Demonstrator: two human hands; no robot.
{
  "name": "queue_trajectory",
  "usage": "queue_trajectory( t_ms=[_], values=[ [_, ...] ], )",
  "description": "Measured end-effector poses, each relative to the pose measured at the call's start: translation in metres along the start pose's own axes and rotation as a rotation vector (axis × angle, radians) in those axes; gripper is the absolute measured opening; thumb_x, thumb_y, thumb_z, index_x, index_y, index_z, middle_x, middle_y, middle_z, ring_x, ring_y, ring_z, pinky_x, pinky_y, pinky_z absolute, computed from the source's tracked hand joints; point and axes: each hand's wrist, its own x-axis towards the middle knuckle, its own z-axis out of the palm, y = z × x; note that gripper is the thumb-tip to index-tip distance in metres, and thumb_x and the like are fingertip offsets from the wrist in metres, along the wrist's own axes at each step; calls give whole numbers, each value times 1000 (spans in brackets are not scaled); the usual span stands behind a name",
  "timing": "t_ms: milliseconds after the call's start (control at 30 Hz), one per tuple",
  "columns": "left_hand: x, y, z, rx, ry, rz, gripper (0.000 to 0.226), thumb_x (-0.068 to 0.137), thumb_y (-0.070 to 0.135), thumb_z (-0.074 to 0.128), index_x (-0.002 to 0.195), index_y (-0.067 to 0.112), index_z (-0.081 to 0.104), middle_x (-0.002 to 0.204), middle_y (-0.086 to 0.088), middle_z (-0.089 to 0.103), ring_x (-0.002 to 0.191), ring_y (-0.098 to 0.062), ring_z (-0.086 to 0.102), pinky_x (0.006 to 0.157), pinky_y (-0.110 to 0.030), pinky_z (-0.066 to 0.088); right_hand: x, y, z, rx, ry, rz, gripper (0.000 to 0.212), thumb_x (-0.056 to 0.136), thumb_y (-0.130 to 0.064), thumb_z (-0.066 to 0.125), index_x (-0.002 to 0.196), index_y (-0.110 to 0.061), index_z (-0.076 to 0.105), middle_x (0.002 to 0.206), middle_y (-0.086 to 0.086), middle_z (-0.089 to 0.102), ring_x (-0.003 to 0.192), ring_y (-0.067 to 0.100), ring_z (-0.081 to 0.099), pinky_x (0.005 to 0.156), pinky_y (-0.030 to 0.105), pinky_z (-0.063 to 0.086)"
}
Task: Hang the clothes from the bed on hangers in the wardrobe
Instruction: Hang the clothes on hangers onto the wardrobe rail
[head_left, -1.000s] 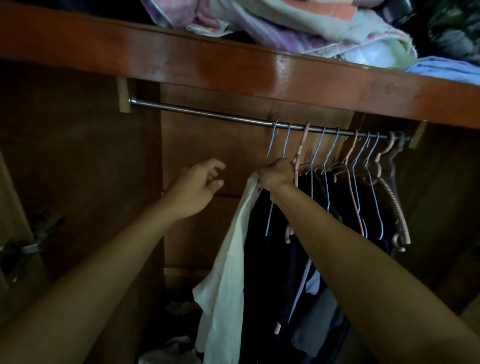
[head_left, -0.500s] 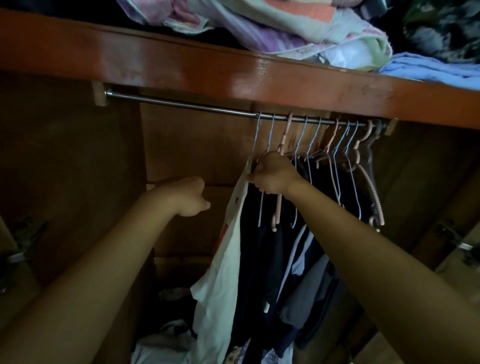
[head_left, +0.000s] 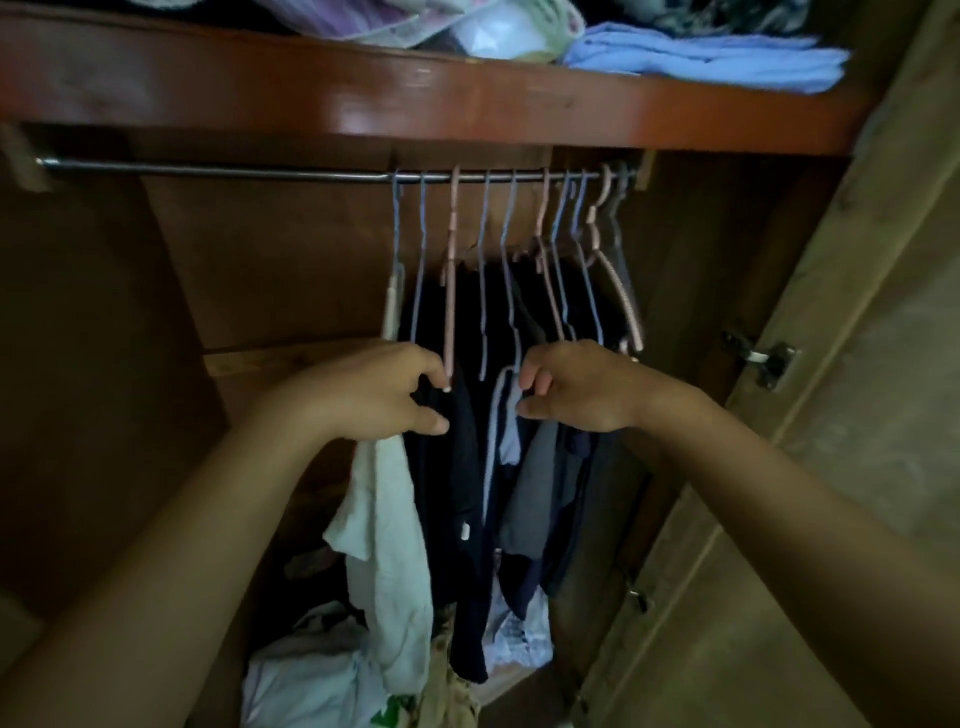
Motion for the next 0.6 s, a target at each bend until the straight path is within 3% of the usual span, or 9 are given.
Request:
queue_trajectory(
  t_ms=[100, 200, 367, 600],
  values=[
    [0, 39, 16, -4, -36, 84, 63, 83, 40, 76, 138, 26, 49, 134, 1, 52, 112, -10, 51, 88, -24, 43, -46, 23, 0, -64, -8, 47, 34, 92, -36, 69, 120, -22, 57, 107, -3, 58, 98, 16, 58, 79, 28, 50],
    [5, 78, 37, 38, -114, 127, 74, 80, 42, 78, 143, 23, 45, 138, -1, 51, 120, -16, 52, 93, -27, 44, -97, 47, -1, -132, -1, 110, 41, 89, -37, 71, 124, -23, 56, 109, -2, 58, 99, 17, 57, 85, 35, 52],
    [14, 145, 76, 109, -328, 145, 81, 78, 50, 77, 145, 26, 41, 150, -1, 39, 131, -17, 46, 104, -30, 40, -174, 81, -7, -185, -45, 242, 46, 87, -40, 71, 125, -20, 55, 109, 0, 59, 101, 20, 58, 83, 32, 50],
    [17, 240, 117, 147, -386, 328, 81, 79, 49, 75, 148, 28, 38, 151, 1, 37, 134, -17, 41, 106, -33, 39, -267, 118, -6, -171, -30, 446, 45, 91, -41, 68, 130, -25, 51, 119, -4, 59, 104, 15, 56, 89, 32, 51]
  ],
)
